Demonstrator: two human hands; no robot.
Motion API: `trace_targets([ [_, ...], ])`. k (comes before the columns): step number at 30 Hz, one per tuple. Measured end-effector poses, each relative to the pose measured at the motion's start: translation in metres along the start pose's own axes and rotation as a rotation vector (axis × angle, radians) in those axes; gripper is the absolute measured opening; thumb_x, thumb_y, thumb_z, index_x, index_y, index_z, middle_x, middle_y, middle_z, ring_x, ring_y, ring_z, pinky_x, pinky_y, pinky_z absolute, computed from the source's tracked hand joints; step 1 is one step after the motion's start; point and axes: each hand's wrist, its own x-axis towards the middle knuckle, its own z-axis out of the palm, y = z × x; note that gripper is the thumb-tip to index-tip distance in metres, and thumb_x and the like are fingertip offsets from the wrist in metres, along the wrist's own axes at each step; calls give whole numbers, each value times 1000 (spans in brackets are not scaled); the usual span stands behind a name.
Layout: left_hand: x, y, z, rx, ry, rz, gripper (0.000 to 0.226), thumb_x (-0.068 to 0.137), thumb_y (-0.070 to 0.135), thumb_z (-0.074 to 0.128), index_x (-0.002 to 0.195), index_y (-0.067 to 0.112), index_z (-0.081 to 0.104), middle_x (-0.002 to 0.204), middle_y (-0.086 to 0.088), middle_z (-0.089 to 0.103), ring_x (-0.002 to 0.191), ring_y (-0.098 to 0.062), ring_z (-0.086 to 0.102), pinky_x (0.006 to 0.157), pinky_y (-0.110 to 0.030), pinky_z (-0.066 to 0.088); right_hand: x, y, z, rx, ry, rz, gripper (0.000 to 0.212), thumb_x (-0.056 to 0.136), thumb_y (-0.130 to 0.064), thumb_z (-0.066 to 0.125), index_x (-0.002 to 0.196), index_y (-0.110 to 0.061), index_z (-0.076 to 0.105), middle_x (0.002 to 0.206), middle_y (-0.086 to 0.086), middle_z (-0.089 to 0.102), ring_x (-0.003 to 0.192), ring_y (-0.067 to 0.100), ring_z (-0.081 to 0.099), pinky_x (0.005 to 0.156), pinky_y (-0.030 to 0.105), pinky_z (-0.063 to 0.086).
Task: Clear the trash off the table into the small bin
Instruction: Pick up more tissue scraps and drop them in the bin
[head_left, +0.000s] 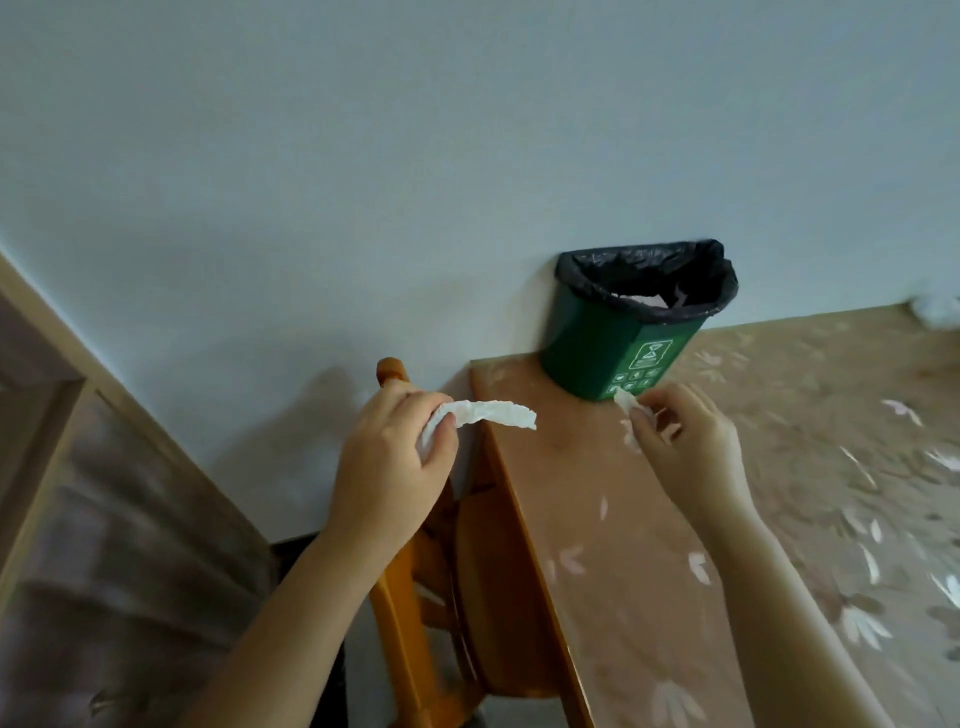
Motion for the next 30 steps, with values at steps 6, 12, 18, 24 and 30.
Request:
trace_targets([
  [6, 47, 7, 38, 30, -24, -12, 37, 85, 30, 43, 93, 2, 65, 87, -11, 62, 74, -20, 59, 54, -24, 50, 95, 45, 8, 84, 1, 34, 4, 82, -9, 61, 80, -12, 59, 78, 3, 58, 64, 7, 51, 59, 4, 37],
  [12, 83, 5, 66, 60, -63, -29, 38, 85, 32, 41, 90, 4, 67, 83, -8, 60, 68, -14, 53, 57, -15, 38, 166, 77, 33, 136, -26, 144, 4, 86, -15, 57, 86, -11, 59, 83, 4, 60, 71, 16, 53, 60, 21, 39],
  [18, 101, 10, 85, 60, -89, -33, 27, 84, 25, 51, 88, 3, 67, 83, -7, 62, 72, -9, 52, 60, -7, 34, 223, 99, 56, 167, -13, 342, 19, 88, -18, 53, 104, -8, 60, 93, 4, 63, 83, 18, 57, 74, 29, 43],
  [24, 116, 12, 105, 72, -94, 29, 33, 85, 29, 47, 88, 3, 68, 82, -9, 63, 72, -11, 55, 62, -6, 35, 195, 114, 46, 89, 4, 282, 27, 87, -14, 55, 114, -9, 58, 112, 9, 62, 99, 21, 56, 85, 34, 45],
  [30, 147, 24, 156, 14, -138, 85, 21, 84, 19, 57, 91, 1, 67, 83, -13, 62, 71, -17, 56, 60, -11, 36, 131, 126, 19, -41, 119, 270, 23, 84, -13, 58, 105, -5, 62, 103, 14, 64, 98, 31, 54, 82, 36, 40],
])
